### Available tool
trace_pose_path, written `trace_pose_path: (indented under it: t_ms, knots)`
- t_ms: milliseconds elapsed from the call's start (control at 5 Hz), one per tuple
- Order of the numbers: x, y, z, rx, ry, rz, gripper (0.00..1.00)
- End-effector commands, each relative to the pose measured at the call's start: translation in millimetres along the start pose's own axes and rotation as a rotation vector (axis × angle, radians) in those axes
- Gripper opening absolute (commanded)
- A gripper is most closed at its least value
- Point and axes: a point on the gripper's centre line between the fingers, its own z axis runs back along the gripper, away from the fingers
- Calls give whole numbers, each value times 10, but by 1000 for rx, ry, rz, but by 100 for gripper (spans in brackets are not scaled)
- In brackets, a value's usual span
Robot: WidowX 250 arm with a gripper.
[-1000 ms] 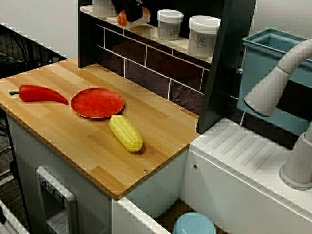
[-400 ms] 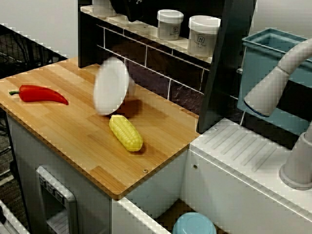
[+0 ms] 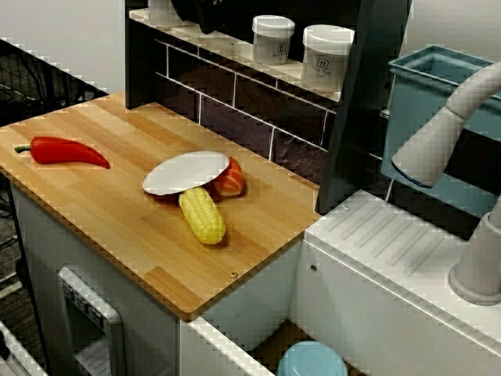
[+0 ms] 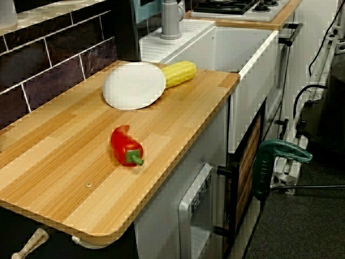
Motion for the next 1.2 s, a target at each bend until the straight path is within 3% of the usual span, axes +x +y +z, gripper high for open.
trace_pose_path:
  t_ms: [0,400,1000]
  knots:
    - [-132,-23,245,21,-34,-25,100]
    - [-455,-95,228,21,-5,-67,100]
    - [-827,-393,-141,100,-31,-132,100]
